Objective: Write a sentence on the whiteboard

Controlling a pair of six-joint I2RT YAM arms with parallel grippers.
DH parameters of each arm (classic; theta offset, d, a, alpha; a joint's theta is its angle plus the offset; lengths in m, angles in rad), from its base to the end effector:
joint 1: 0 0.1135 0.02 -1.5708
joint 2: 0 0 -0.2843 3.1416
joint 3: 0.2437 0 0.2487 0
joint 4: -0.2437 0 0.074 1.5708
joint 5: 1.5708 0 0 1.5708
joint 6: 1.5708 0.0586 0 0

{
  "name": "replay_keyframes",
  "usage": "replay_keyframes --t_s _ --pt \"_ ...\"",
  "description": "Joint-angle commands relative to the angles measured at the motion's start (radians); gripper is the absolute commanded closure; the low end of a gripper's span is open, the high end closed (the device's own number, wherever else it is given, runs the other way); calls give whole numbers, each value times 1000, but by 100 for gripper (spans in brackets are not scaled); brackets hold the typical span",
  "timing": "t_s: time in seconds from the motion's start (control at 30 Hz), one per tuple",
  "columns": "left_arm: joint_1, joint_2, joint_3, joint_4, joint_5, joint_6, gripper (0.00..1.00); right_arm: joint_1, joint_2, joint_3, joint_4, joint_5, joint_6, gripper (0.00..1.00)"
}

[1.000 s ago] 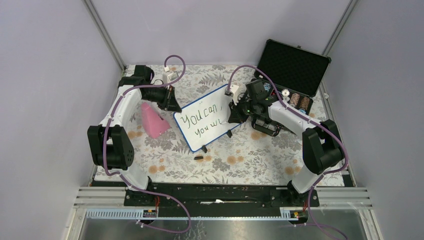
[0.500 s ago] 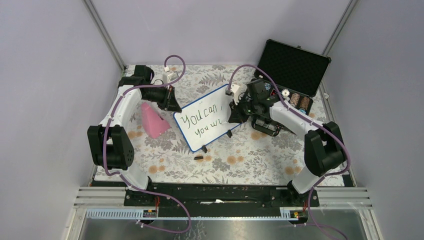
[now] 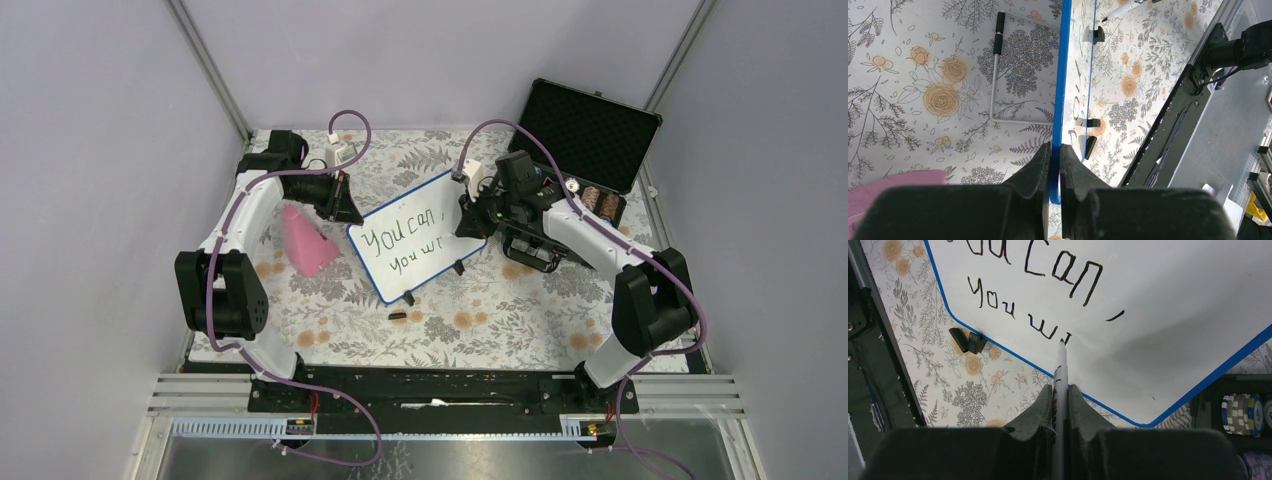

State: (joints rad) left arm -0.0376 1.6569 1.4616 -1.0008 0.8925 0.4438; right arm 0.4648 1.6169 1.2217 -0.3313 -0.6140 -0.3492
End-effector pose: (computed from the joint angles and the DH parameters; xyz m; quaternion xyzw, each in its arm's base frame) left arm 0.3314 -0.0581 0.3057 0.2893 0.8416 -0.3814 0.2501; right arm 0.3157 0.1961 0.2790 -0.4579 0.7495 0.2978 0.3740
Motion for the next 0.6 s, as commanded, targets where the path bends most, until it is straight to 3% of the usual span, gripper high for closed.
replay_keyframes --t_s 0.0,0.57 --pt "-12 -17 4 32 -48 12 100 7 12 56 26 8 16 100" --pt "-12 -21 4 33 -52 12 100 9 48 74 33 12 19 100"
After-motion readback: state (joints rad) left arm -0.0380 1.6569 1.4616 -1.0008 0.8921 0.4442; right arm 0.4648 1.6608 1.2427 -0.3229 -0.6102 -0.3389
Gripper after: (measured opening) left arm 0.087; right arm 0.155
